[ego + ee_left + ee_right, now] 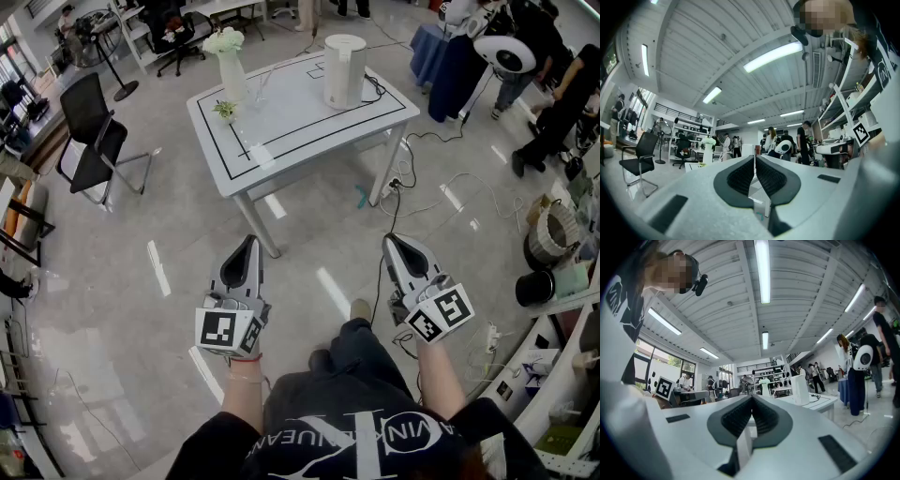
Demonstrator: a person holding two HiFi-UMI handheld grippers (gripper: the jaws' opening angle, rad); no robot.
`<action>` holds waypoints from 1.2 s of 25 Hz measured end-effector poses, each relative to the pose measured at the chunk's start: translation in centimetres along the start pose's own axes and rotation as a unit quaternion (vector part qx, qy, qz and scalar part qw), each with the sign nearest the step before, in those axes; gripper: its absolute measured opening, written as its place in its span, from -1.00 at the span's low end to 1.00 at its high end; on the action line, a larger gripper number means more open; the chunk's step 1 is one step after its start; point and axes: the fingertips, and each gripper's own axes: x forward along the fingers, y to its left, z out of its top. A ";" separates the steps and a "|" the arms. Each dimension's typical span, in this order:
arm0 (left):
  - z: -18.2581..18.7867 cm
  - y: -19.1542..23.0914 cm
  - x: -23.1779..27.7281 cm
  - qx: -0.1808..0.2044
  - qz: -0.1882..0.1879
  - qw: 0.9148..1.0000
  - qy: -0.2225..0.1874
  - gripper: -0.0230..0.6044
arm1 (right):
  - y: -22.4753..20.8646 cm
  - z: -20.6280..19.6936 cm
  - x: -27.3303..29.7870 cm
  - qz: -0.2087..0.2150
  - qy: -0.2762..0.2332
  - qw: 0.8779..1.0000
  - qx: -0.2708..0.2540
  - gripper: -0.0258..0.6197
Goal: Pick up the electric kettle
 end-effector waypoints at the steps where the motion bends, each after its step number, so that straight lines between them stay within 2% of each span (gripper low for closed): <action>1: 0.0 0.0 -0.1 -0.001 0.000 1.000 0.000 -0.87 | 0.0 -0.1 0.0 0.000 0.000 1.000 0.000 -0.95; 17: -0.6 0.6 -1.5 -0.017 0.006 1.000 0.006 -0.87 | 0.1 -0.6 -0.7 -0.018 0.010 1.000 0.002 -0.94; 25: -2.0 1.0 -0.1 -0.029 0.002 0.999 0.024 -0.87 | -1.0 -1.5 1.1 -0.015 0.029 0.999 0.004 -0.47; 30: -2.5 2.9 1.7 -0.033 0.014 0.999 0.031 -0.87 | -2.8 -2.3 3.6 -0.015 0.038 0.999 0.015 -0.36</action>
